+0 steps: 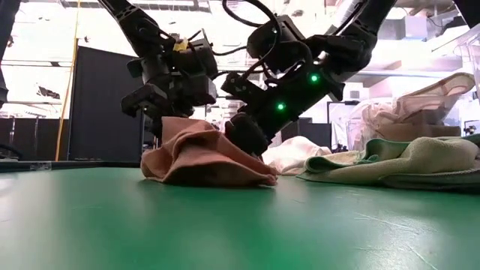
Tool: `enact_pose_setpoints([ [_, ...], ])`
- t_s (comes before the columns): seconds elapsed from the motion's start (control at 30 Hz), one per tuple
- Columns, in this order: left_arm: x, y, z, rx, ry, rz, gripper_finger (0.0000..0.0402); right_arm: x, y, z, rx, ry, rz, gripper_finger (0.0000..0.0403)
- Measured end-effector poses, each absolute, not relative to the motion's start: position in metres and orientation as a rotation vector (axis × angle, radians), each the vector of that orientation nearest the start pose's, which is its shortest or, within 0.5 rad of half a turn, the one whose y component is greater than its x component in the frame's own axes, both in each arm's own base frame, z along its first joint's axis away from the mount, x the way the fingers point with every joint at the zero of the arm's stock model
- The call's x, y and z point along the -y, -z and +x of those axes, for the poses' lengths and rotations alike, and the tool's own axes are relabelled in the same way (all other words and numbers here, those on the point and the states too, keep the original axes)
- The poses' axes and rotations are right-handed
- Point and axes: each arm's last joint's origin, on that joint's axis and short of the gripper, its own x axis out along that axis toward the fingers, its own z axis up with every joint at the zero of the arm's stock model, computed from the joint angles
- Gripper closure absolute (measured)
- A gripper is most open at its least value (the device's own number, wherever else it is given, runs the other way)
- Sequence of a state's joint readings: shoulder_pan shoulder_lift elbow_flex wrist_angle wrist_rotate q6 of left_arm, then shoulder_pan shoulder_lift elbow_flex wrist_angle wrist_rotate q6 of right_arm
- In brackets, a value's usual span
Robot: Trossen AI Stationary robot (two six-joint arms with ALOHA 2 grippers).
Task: Sort towels by color in basket
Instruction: Put the patterned light brown towel into the top transparent bin
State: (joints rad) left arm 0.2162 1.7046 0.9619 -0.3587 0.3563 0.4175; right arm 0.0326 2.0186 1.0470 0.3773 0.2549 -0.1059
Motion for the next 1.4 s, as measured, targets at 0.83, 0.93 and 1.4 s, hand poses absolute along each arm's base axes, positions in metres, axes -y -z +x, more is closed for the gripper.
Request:
enact_pose_setpoints([
  [0.83,-0.047,-0.164,0.321,-0.947,0.37,0.111,0.0362,0.003,-0.089,0.423,-0.691,0.159,-0.007,0.0279],
  [0.93,-0.047,-0.165,0.321,-0.942,0.361,0.116,0.0335,0.004,-0.094,0.421,-0.712,0.161,-0.009,0.0279],
  [1.4,-0.048,-0.218,0.297,-0.903,0.164,0.241,0.0244,-0.004,-0.148,0.389,-0.879,0.273,-0.106,0.0288],
])
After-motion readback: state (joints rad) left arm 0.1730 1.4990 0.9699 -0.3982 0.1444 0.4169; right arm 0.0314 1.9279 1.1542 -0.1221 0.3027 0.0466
